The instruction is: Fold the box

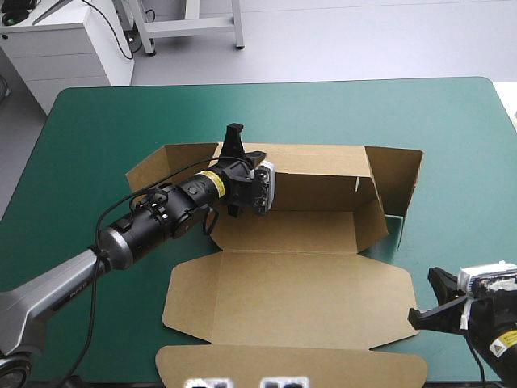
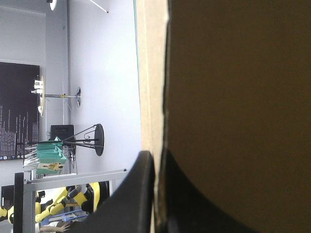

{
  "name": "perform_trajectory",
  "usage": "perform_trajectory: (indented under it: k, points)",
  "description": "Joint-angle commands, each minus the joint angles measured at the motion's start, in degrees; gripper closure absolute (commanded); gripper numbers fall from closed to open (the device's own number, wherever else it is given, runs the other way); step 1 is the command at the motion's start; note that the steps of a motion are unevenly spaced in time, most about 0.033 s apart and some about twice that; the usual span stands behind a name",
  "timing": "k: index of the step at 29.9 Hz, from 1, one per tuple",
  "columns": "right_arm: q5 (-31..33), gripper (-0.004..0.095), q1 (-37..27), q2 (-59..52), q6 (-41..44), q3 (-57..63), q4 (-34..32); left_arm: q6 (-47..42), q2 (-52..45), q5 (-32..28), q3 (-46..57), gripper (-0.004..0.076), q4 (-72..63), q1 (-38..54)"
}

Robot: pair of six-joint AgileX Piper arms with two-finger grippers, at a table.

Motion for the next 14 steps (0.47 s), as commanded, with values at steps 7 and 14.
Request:
perform_trajectory:
  k: [7,14]
  points:
    - [-4.95,0.0926,-0.19,18.80,-3.81,-14.65,0.83,-0.76,-2.09,-2.19,-1.14,0.0733,-1.12,-0.53]
    - [-4.59,0.0926,-0.19,33.73,-4.40,-26.09,0.83,-1.73,-2.09,-1.92,-1.14,0.0732,-1.12,0.00]
